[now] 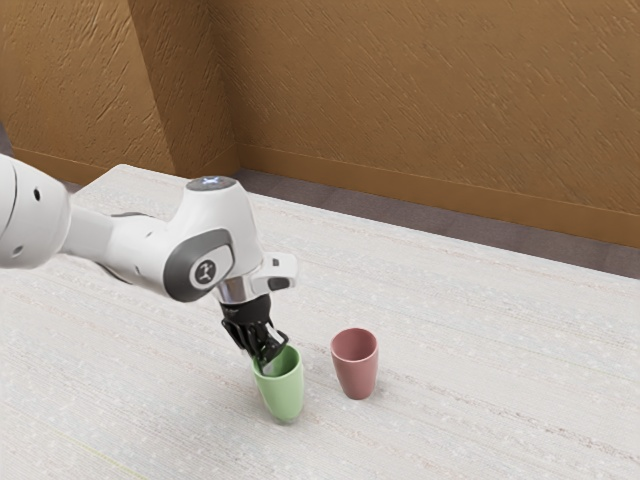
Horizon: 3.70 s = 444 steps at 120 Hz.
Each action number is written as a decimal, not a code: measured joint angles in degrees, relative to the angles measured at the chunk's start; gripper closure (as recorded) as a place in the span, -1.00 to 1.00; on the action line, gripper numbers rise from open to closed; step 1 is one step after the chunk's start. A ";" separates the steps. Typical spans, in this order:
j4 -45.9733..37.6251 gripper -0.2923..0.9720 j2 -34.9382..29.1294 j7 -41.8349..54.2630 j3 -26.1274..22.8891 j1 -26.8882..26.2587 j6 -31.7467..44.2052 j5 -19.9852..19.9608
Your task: Place the left cup onto the right cup
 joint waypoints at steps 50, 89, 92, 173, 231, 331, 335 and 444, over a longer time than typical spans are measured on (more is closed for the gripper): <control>0.48 0.70 -7.43 0.12 -0.13 0.09 -5.55 0.24; 7.23 0.70 -8.56 0.41 -0.21 -2.19 -13.86 0.29; 7.75 0.70 -8.53 0.44 -0.24 -2.32 -14.46 0.28; 22.48 0.70 -0.55 0.99 -2.05 -2.42 -21.72 0.80; 25.23 0.70 4.23 1.06 -2.13 -2.58 -18.07 1.01; 27.17 0.70 11.22 0.99 -2.07 -2.55 -12.65 0.96; 27.17 0.70 11.39 0.99 -2.05 -2.55 -12.53 0.95; 27.17 -0.45 11.53 1.67 -2.09 -2.54 -12.16 0.03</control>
